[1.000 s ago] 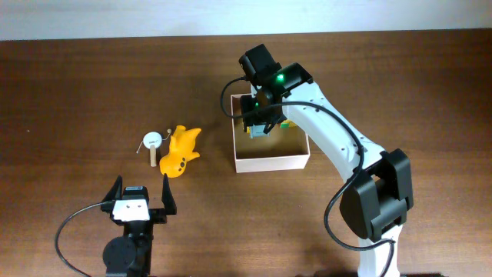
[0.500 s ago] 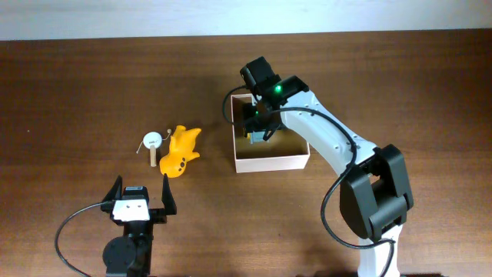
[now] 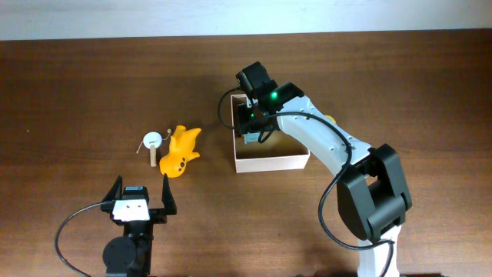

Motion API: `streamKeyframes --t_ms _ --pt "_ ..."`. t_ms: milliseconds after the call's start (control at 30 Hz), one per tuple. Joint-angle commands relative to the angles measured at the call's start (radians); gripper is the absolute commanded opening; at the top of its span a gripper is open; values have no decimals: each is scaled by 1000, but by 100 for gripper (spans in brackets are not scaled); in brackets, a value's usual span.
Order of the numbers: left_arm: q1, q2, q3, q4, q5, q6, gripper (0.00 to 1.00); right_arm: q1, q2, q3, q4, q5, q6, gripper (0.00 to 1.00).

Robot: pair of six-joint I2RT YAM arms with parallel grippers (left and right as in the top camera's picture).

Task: Pack container
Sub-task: 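Lower the truck into the box beside the cube and release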

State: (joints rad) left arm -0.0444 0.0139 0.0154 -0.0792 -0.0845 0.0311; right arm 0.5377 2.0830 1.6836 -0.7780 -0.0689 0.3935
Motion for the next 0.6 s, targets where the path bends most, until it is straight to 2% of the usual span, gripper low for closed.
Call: streamKeyframes --t_ms 0,100,567 --pt "0 -8 -6 0 10 15 99 7 5 -6 5 -2 5 55" --pt "0 -8 -6 0 10 15 99 7 5 -6 5 -2 5 60" --pt "0 -8 -6 0 10 15 99 7 1 -3 0 -4 -29 61"
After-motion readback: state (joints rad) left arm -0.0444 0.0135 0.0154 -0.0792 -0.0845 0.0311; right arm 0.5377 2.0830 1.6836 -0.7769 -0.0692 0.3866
